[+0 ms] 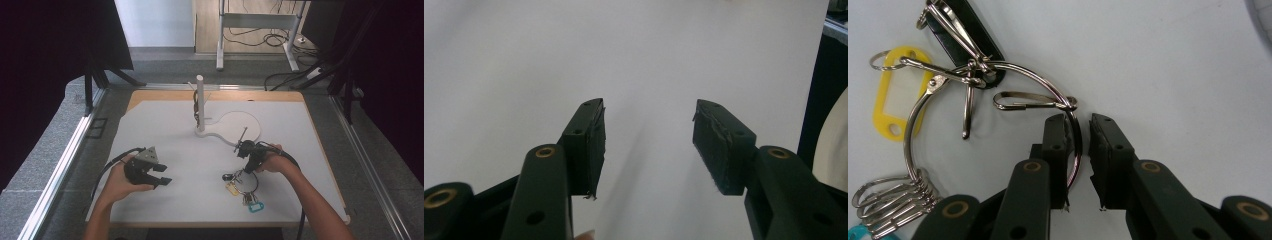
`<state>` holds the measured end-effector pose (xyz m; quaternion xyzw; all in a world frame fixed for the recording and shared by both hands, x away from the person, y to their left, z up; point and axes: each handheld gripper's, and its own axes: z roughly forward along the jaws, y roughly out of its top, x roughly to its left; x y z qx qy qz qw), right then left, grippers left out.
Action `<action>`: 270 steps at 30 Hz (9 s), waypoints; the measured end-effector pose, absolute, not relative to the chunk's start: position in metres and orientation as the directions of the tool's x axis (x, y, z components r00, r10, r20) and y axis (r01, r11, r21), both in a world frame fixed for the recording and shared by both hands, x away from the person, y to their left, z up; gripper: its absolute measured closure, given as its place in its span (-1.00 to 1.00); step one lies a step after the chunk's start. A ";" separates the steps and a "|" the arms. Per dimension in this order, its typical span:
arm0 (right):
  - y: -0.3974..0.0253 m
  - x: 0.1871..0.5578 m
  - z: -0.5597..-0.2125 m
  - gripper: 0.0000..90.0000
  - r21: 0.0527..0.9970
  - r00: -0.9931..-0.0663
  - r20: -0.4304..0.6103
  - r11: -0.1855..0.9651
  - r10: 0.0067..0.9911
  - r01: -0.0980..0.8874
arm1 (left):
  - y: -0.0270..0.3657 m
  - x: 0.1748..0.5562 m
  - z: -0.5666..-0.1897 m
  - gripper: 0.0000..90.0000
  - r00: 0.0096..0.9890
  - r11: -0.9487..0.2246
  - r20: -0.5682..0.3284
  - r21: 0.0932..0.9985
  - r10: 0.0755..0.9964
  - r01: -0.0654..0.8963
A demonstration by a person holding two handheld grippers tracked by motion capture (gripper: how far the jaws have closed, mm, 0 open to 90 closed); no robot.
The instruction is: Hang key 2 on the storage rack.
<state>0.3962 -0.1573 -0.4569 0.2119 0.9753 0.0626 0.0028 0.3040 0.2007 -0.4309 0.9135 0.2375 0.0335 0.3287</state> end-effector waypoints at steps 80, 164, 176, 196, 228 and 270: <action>-0.188 0.398 -0.357 0.96 0.329 -0.840 0.233 0.773 0.489 0.542 | 0.200 0.304 -0.432 0.04 0.886 -0.671 -0.093 0.619 0.455 0.409; -0.181 0.460 -0.280 0.96 0.475 -0.795 0.199 0.653 0.573 0.590 | 0.203 0.304 -0.429 0.04 0.886 -0.664 -0.096 0.626 0.455 0.409; -0.178 0.474 -0.274 0.96 0.471 -0.787 0.191 0.649 0.587 0.598 | 0.203 0.304 -0.429 0.04 0.886 -0.663 -0.097 0.627 0.453 0.408; -0.153 0.504 -0.261 0.96 0.424 -0.775 0.164 0.666 0.610 0.614 | 0.206 0.304 -0.427 0.04 0.888 -0.657 -0.098 0.638 0.449 0.402; -0.138 0.536 -0.263 0.96 0.444 -0.748 0.142 0.634 0.648 0.633 | 0.211 0.302 -0.422 0.04 0.892 -0.650 -0.088 0.653 0.443 0.388; -0.084 0.542 -0.294 0.95 0.455 -0.784 0.135 0.665 0.606 0.592 | 0.211 0.300 -0.422 0.04 0.895 -0.655 -0.088 0.651 0.438 0.384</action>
